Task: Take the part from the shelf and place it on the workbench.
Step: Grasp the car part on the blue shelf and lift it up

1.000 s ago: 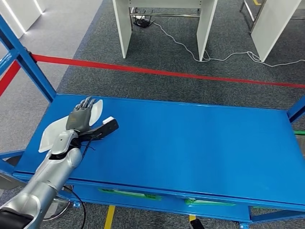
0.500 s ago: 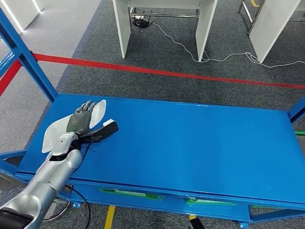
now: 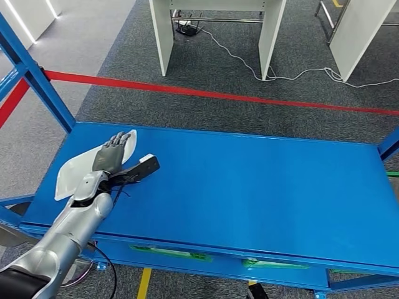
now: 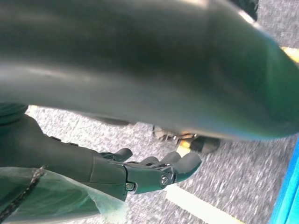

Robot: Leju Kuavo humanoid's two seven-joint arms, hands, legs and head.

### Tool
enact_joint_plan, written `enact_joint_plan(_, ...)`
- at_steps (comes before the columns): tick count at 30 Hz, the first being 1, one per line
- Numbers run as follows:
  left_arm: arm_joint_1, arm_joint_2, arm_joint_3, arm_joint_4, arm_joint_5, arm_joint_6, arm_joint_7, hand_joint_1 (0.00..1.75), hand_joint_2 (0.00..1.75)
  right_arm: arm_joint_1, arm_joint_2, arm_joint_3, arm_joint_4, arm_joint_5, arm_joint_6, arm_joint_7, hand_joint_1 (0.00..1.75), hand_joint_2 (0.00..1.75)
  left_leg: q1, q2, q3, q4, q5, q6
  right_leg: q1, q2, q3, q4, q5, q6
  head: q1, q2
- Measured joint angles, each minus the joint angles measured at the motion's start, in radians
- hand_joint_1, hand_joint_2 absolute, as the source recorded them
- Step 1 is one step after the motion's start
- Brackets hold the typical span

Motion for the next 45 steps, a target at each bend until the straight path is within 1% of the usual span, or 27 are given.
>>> enact_joint_plan(2, -0.001, -0.002, 0.003, 0.005, -0.002, 0.001, 0.011, 0.00, 1.75, 0.000, 0.000, 0.000, 0.000, 0.000, -0.001, 0.000, 0.00, 0.00, 0.002, 0.001, -0.014, 0.037, -0.029, -0.011, -0.004, -0.001, 0.002, -0.003, 0.003, -0.010, -0.002, 0.000)
enact_joint_plan(5, 0.006, -0.004, 0.012, 0.016, -0.003, 0.002, 0.023, 0.00, 1.75, -0.001, 0.000, 0.000, 0.000, 0.000, -0.001, 0.001, 0.00, 0.00, 0.005, 0.001, -0.092, 0.217, -0.119, -0.023, -0.004, -0.001, 0.003, -0.004, 0.003, -0.018, -0.005, 0.000)
enact_joint_plan(6, 0.009, -0.005, 0.016, 0.019, -0.003, 0.002, 0.025, 0.00, 1.75, 0.000, 0.000, 0.000, 0.000, 0.000, -0.002, 0.001, 0.00, 0.00, 0.005, 0.001, -0.112, 0.265, -0.132, -0.024, -0.004, -0.001, 0.003, -0.004, 0.002, -0.019, -0.005, 0.000)
enact_joint_plan(7, 0.012, -0.005, 0.019, 0.020, -0.003, 0.003, 0.026, 0.00, 1.75, 0.001, 0.000, 0.000, 0.000, 0.001, -0.002, 0.001, 0.00, 0.00, 0.005, 0.001, -0.118, 0.278, -0.126, -0.024, -0.004, -0.001, 0.004, -0.004, 0.002, -0.019, -0.005, 0.000)
enact_joint_plan(8, 0.013, -0.005, 0.023, 0.021, -0.002, 0.004, 0.026, 0.00, 1.75, 0.001, 0.000, 0.000, 0.000, 0.001, -0.003, 0.002, 0.00, 0.00, 0.005, 0.001, -0.104, 0.249, -0.100, -0.022, -0.004, 0.000, 0.006, -0.004, 0.002, -0.019, -0.005, 0.000)
enact_joint_plan(10, 0.013, -0.007, 0.027, 0.022, -0.002, 0.006, 0.026, 0.00, 1.75, 0.001, 0.000, 0.000, 0.000, 0.001, -0.003, 0.002, 0.00, 0.00, 0.004, 0.001, -0.041, 0.116, -0.032, -0.014, -0.003, 0.000, 0.011, -0.004, 0.000, -0.017, -0.005, 0.000)
enact_joint_plan(12, 0.012, -0.008, 0.028, 0.022, -0.002, 0.008, 0.026, 0.00, 1.75, -0.001, 0.001, 0.000, 0.000, 0.002, -0.003, 0.002, 0.00, 0.00, 0.001, 0.001, 0.005, 0.015, -0.001, -0.005, -0.001, 0.001, 0.010, -0.002, 0.000, -0.011, -0.004, 0.000)
enact_joint_plan(15, 0.011, -0.011, 0.032, 0.022, -0.001, 0.004, 0.028, 0.00, 1.75, -0.001, 0.001, 0.000, 0.000, 0.003, -0.003, 0.002, 0.00, 0.00, -0.002, 0.000, 0.014, -0.009, 0.001, 0.008, -0.002, 0.001, 0.007, -0.004, 0.001, 0.004, -0.003, 0.000)
enact_joint_plan(17, 0.010, -0.015, 0.035, 0.023, -0.002, 0.001, 0.030, 0.00, 1.75, -0.002, 0.002, 0.000, 0.000, 0.004, -0.003, 0.004, 0.00, 0.00, 0.003, 0.002, 0.018, -0.019, 0.008, 0.021, -0.001, 0.000, -0.007, 0.024, -0.022, 0.013, -0.001, 0.000)
enact_joint_plan(18, 0.009, -0.017, 0.037, 0.025, -0.003, 0.001, 0.031, 0.00, 1.75, -0.002, 0.002, 0.000, 0.000, 0.003, -0.003, 0.006, 0.00, 0.00, 0.006, 0.003, 0.020, -0.023, 0.011, 0.025, -0.002, 0.000, -0.027, 0.067, -0.049, 0.017, 0.001, 0.000)
enact_joint_plan(20, 0.009, -0.017, 0.041, 0.032, -0.007, 0.001, 0.033, 0.00, 1.75, -0.001, 0.002, 0.000, 0.000, 0.002, -0.002, 0.011, 0.00, 0.00, 0.005, 0.004, 0.017, -0.024, 0.012, 0.028, -0.003, -0.001, -0.084, 0.194, -0.110, 0.023, 0.004, 0.000)
enact_joint_plan(21, 0.009, -0.018, 0.044, 0.035, -0.008, 0.001, 0.034, 0.00, 1.75, -0.001, 0.002, 0.000, 0.000, 0.001, -0.002, 0.013, 0.00, 0.00, 0.005, 0.004, 0.017, -0.024, 0.012, 0.029, -0.003, -0.001, -0.108, 0.246, -0.127, 0.025, 0.004, 0.000)
enact_joint_plan(22, 0.008, -0.018, 0.047, 0.038, -0.009, 0.001, 0.035, 0.00, 1.75, 0.000, 0.002, 0.000, 0.000, 0.000, -0.002, 0.015, 0.00, 0.00, 0.005, 0.004, 0.016, -0.023, 0.012, 0.028, -0.004, -0.001, -0.116, 0.265, -0.126, 0.027, 0.005, 0.000)
enact_joint_plan(23, 0.007, -0.018, 0.050, 0.041, -0.010, 0.002, 0.036, 0.00, 1.75, -0.001, 0.002, 0.000, 0.000, 0.000, -0.002, 0.015, 0.00, 0.00, 0.006, 0.004, 0.017, -0.023, 0.012, 0.028, -0.005, -0.002, -0.105, 0.246, -0.107, 0.029, 0.006, 0.000)
enact_joint_plan(25, 0.003, -0.018, 0.053, 0.045, -0.014, 0.002, 0.039, 0.00, 1.75, -0.003, 0.002, 0.000, 0.000, -0.001, -0.002, 0.016, 0.00, 0.00, 0.007, 0.003, 0.017, -0.019, 0.010, 0.023, -0.009, -0.005, -0.041, 0.121, -0.046, 0.031, 0.006, 0.000)
enact_joint_plan(27, -0.003, -0.018, 0.056, 0.049, -0.019, 0.002, 0.042, 0.00, 1.75, -0.006, 0.002, 0.000, 0.000, -0.002, -0.001, 0.018, 0.00, 0.00, 0.004, 0.001, 0.012, -0.009, 0.006, 0.012, -0.010, -0.005, 0.014, 0.020, -0.019, 0.026, 0.006, 0.000)
enact_joint_plan(30, -0.008, -0.017, 0.061, 0.053, -0.021, 0.002, 0.044, 0.00, 1.75, -0.007, 0.002, 0.000, 0.000, -0.002, 0.000, 0.019, 0.00, 0.00, 0.002, -0.001, 0.008, -0.007, 0.008, -0.003, -0.007, -0.002, 0.025, 0.002, -0.019, 0.008, 0.007, 0.000)
enact_joint_plan(32, -0.009, -0.016, 0.063, 0.054, -0.021, 0.001, 0.045, 0.00, 1.75, -0.006, 0.002, 0.000, 0.000, -0.002, 0.000, 0.019, 0.00, 0.00, 0.005, 0.000, 0.000, 0.016, -0.011, -0.012, -0.008, -0.003, 0.026, 0.000, -0.016, -0.004, 0.006, 0.000)
enact_joint_plan(33, -0.010, -0.016, 0.063, 0.056, -0.021, 0.001, 0.046, 0.00, 1.75, -0.007, 0.002, 0.000, 0.000, -0.002, 0.000, 0.019, 0.00, 0.00, 0.006, 0.000, -0.016, 0.054, -0.036, -0.016, -0.010, -0.004, 0.026, -0.001, -0.014, -0.009, 0.004, 0.000)
enact_joint_plan(35, -0.010, -0.016, 0.064, 0.060, -0.022, 0.000, 0.047, 0.00, 1.75, -0.008, 0.002, 0.000, 0.000, -0.002, 0.000, 0.019, 0.00, 0.00, 0.007, 0.001, -0.072, 0.186, -0.102, -0.023, -0.009, -0.004, 0.025, -0.001, -0.014, -0.016, 0.002, 0.000)
enact_joint_plan(36, -0.009, -0.016, 0.065, 0.064, -0.022, 0.000, 0.047, 0.00, 1.75, -0.007, 0.002, 0.000, 0.000, -0.003, 0.000, 0.020, 0.00, 0.00, 0.008, 0.001, -0.099, 0.248, -0.124, -0.024, -0.008, -0.004, 0.025, -0.001, -0.015, -0.017, 0.002, 0.000)
enact_joint_plan(37, -0.009, -0.016, 0.067, 0.066, -0.022, 0.000, 0.047, 0.00, 1.75, -0.007, 0.002, 0.000, 0.000, -0.003, 0.000, 0.020, 0.00, 0.00, 0.008, 0.001, -0.114, 0.282, -0.128, -0.023, -0.007, -0.004, 0.025, -0.001, -0.015, -0.017, 0.002, 0.000)
enact_joint_plan(38, -0.009, -0.016, 0.068, 0.068, -0.022, 0.000, 0.047, 0.44, 1.75, -0.007, 0.002, 0.000, 0.000, -0.003, 0.000, 0.020, 0.00, 0.00, 0.007, 0.001, -0.112, 0.275, -0.111, -0.020, -0.006, -0.003, 0.026, 0.000, -0.015, -0.017, 0.002, 0.000)
enact_joint_plan(39, -0.011, -0.016, 0.070, 0.070, -0.022, 0.000, 0.047, 0.87, 1.75, -0.007, 0.002, 0.000, 0.000, -0.004, 0.000, 0.020, 0.00, 0.00, 0.007, 0.001, -0.092, 0.229, -0.077, -0.015, -0.005, -0.002, 0.028, 0.000, -0.015, -0.017, 0.002, 0.000)
enact_joint_plan(41, -0.015, -0.017, 0.073, 0.071, -0.021, 0.000, 0.045, 1.75, 1.75, -0.008, 0.003, 0.000, 0.000, -0.007, -0.002, 0.020, 0.00, 0.00, 0.003, 0.001, -0.031, 0.092, -0.010, 0.000, -0.001, 0.000, 0.029, 0.000, -0.016, -0.016, 0.002, 0.000)
enact_joint_plan(43, -0.016, -0.017, 0.076, 0.072, -0.020, 0.000, 0.040, 1.75, 1.75, -0.010, 0.004, -0.001, 0.000, -0.011, -0.003, 0.021, 0.00, 0.00, -0.002, 0.002, 0.003, 0.010, 0.009, 0.010, 0.001, 0.001, 0.024, 0.001, -0.015, -0.010, 0.003, 0.000)
enact_joint_plan(45, -0.015, -0.018, 0.077, 0.074, -0.020, 0.000, 0.034, 1.75, 1.75, -0.011, 0.004, -0.001, 0.000, -0.014, -0.004, 0.022, 0.00, 0.00, -0.003, 0.002, 0.005, -0.005, 0.005, 0.012, 0.000, 0.000, 0.021, -0.002, -0.013, 0.000, 0.003, 0.000)
